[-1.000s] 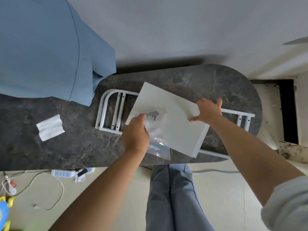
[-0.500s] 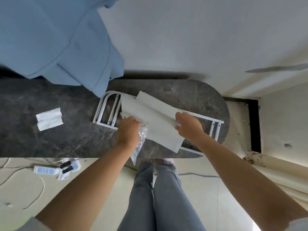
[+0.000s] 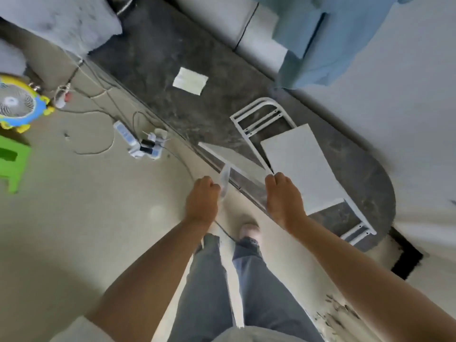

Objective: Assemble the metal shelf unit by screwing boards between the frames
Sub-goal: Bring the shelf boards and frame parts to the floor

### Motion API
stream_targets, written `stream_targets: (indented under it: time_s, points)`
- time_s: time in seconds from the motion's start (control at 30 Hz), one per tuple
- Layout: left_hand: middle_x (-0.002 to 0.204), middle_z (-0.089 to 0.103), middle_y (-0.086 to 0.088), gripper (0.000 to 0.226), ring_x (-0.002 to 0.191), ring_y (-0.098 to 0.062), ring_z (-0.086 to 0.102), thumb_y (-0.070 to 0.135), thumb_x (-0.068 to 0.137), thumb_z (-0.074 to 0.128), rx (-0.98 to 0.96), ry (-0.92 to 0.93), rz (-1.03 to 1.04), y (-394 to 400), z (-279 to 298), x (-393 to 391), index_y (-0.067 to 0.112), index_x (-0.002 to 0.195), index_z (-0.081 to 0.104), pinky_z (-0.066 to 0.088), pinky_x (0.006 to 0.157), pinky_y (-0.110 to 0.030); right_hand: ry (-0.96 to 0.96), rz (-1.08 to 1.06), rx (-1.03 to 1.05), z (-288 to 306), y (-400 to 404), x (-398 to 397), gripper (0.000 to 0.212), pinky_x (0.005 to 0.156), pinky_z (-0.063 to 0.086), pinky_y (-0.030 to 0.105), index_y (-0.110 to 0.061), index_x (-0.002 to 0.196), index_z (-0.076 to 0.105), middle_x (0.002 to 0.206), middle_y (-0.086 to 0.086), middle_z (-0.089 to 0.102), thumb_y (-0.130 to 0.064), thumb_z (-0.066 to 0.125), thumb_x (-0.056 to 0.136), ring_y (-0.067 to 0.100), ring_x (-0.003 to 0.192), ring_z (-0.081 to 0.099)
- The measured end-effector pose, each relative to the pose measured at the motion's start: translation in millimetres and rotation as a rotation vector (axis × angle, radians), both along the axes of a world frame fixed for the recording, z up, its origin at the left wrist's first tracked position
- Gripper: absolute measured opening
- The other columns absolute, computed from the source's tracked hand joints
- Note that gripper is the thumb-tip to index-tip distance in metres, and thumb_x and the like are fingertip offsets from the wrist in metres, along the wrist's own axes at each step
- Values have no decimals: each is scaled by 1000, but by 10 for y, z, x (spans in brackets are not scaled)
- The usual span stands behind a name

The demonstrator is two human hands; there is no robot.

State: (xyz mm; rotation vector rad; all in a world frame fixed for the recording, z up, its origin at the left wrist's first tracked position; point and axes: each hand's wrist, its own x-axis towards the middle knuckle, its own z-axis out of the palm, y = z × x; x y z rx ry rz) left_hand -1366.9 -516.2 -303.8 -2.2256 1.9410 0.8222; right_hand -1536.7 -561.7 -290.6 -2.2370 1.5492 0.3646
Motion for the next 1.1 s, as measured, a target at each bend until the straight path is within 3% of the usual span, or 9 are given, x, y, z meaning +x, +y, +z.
stream_targets:
  time_s: [0.07,0.17,0.23,0.33,0.4,0.5,0.57,0.8,1.1]
  points:
    - [116,53,-14,24,111,-25,49,1,90,47,16,7,132,301,-102,302,0,110,61,44,86,-25,30,141,5,11,150,371,37,66,46,33,1,107,53,99,20,57,1,64,72,35,87,59]
    - [116,52,-8,26,111,-19,47,2,93,42,38,-23,270,779,-247,769,6,112,59,43,86,-22,33,265,93,-46,384,999,35,87,43,30,-9,127,38,122,14,47,-8,42,93,28,109,49]
    - [103,57,-8,19,97,-21,54,-1,84,55,64,-72,321,1087,-268,1105,6,98,66,49,73,-23,27,351,79,-124,599,1485,33,80,42,28,-10,127,38,119,14,48,-8,39,94,27,105,50]
    - [54,53,-1,37,45,-14,53,-5,26,86,5,-120,377,1571,-424,1765,13,47,61,34,35,-14,45,464,94,-293,981,2249,33,77,43,27,-11,125,38,114,12,48,-8,41,93,24,99,52]
    - [49,49,1,42,39,-12,50,-5,17,85,10,-140,456,1898,-465,2223,15,41,57,31,33,-10,63,518,95,-391,1242,2772,31,81,46,26,-12,124,39,112,10,49,-10,42,93,22,97,52]
    - [90,59,-5,20,80,-18,61,-2,70,69,142,-79,585,2398,-417,2816,11,86,68,50,63,-20,93,582,117,-486,1630,3533,29,81,47,29,-11,122,40,111,11,49,-10,43,93,23,97,53]
    - [112,52,-4,31,103,-19,54,-1,89,45,179,-58,710,2764,-512,3219,11,113,60,48,83,-26,107,633,134,-499,1871,4034,30,79,45,30,-9,121,41,111,12,48,-8,44,92,26,98,52]
    - [113,53,-8,29,104,-25,53,1,89,43,208,-27,1072,3724,-614,4646,10,112,58,44,75,-30,115,892,120,-589,2534,5878,37,79,44,30,-10,127,39,114,14,48,-13,46,92,29,103,52]
    - [119,52,-11,33,110,-29,52,-3,88,43,264,61,1524,4590,-749,6694,7,114,59,44,87,-36,125,1176,70,-892,3203,8414,31,80,42,34,-11,124,44,111,15,50,-11,40,93,32,102,51]
